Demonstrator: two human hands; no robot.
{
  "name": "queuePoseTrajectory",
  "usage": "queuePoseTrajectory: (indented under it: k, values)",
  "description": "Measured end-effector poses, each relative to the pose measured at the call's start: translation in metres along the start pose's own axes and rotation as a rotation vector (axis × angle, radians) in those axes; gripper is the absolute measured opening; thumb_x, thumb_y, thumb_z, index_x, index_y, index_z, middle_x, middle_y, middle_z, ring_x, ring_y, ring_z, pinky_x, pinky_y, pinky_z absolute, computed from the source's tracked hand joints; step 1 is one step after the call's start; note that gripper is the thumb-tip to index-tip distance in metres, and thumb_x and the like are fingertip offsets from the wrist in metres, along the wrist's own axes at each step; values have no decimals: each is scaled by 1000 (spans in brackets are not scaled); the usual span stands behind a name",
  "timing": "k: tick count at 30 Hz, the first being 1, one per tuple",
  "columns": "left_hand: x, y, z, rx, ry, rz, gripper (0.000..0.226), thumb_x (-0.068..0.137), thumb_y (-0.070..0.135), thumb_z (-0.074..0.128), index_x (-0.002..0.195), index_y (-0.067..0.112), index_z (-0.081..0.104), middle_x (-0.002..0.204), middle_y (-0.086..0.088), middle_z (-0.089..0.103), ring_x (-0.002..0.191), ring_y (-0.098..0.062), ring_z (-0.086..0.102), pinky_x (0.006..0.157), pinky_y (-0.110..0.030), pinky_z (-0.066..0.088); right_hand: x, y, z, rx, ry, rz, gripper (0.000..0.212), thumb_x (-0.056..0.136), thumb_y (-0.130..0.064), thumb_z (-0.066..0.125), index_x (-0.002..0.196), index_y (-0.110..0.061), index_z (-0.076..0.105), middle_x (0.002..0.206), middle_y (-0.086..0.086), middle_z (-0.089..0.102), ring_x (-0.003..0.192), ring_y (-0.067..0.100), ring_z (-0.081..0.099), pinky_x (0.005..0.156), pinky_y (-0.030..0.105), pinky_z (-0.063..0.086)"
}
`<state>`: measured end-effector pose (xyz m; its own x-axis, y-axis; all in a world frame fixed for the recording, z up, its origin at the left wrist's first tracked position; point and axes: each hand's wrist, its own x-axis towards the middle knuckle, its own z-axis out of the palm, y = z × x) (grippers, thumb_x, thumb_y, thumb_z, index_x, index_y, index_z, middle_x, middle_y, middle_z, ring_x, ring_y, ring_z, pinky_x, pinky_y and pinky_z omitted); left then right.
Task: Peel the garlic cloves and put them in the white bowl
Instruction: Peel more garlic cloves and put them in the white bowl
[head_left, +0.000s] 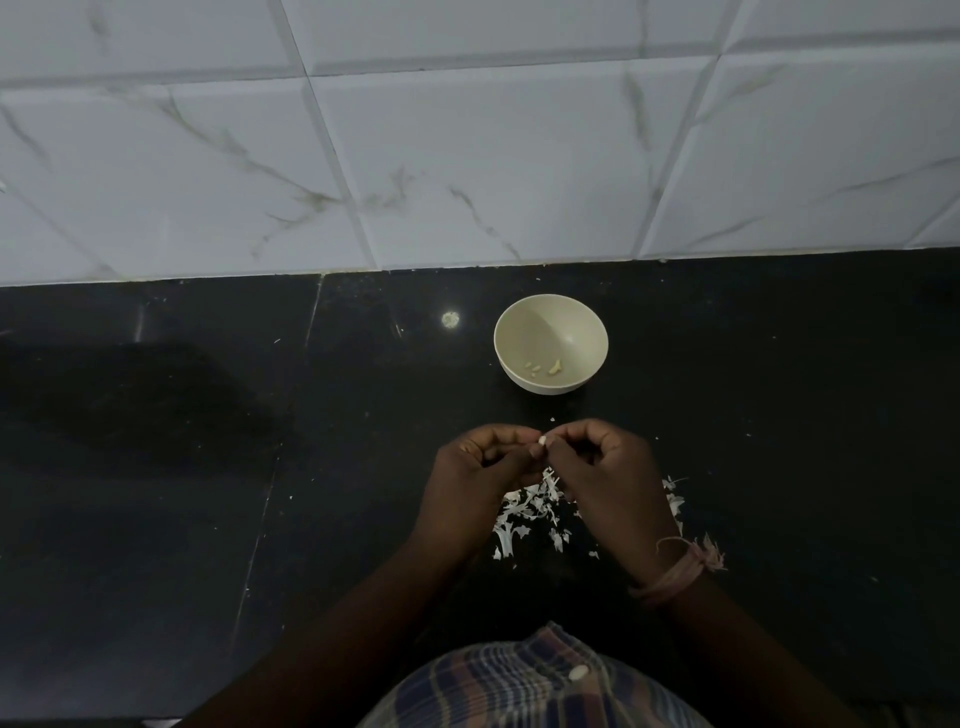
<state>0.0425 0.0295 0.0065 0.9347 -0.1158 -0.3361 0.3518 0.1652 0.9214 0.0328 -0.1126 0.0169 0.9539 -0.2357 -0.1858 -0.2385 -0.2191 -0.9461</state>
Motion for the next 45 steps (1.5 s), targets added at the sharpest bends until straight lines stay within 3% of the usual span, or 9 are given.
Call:
queuePoseTrajectory:
  k: [3, 11, 22, 29, 33, 37, 42, 45]
  values:
    - [-1, 1, 1, 61, 13, 10, 8, 92, 7, 72, 98, 5, 76, 91, -14, 78, 91, -34, 76, 85, -38, 62, -1, 1, 0, -11, -9, -9, 7, 86, -17, 75, 79, -19, 73, 56, -9, 65, 49, 0, 56, 51, 17, 42]
    - [-3, 6, 2, 137, 27, 33, 7, 90, 10, 75, 96, 7, 76, 87, -11, 78, 86, -32, 76, 80, -36, 62, -1, -1, -3, 21, -60, -19, 7, 90, -11, 71, 83, -13, 73, 54, -11, 64, 47, -1, 56, 49, 13, 41]
    - [-4, 9, 3, -54, -5, -30, 9, 91, 2, 70, 96, -3, 75, 91, -21, 77, 82, -28, 75, 78, -32, 62, 2, -1, -2, 27, -75, -27, 9, 89, -12, 72, 81, -16, 72, 54, -12, 63, 47, -2, 54, 48, 13, 40]
    - [-3, 11, 3, -121, -59, -79, 11, 92, 1, 68, 98, -3, 76, 94, -20, 77, 82, -22, 75, 75, -27, 60, 2, 0, -3, 24, -60, -11, 8, 88, -16, 72, 80, -16, 71, 54, -11, 62, 46, -1, 53, 47, 14, 39]
    - [-3, 10, 6, -129, -58, -63, 12, 94, 3, 67, 95, 3, 79, 96, -21, 77, 88, -29, 75, 81, -33, 61, 3, 1, 0, 8, -25, -7, 9, 89, -19, 70, 83, -13, 71, 64, -1, 68, 54, 2, 56, 52, 20, 44]
    - [-3, 10, 9, -120, -67, -77, 16, 96, 3, 63, 104, -2, 76, 100, -23, 76, 96, -36, 75, 84, -35, 61, 4, 8, 2, -42, 2, -17, 7, 91, -22, 70, 84, -18, 69, 75, 1, 71, 67, 10, 66, 61, 28, 52]
    - [-2, 12, 12, -217, -103, -177, 21, 98, 7, 61, 109, -6, 73, 104, -25, 75, 99, -35, 75, 83, -34, 61, 3, 14, 0, -213, 41, -138, 6, 90, -18, 69, 86, -22, 67, 82, -7, 66, 75, 3, 62, 63, 13, 45]
    - [0, 12, 11, -231, -81, -218, 21, 97, 8, 63, 107, -8, 73, 104, -26, 75, 97, -34, 75, 82, -35, 62, 3, 16, 1, -266, 22, -210, 6, 88, -15, 69, 87, -20, 66, 84, -6, 63, 78, 6, 59, 63, 13, 43]
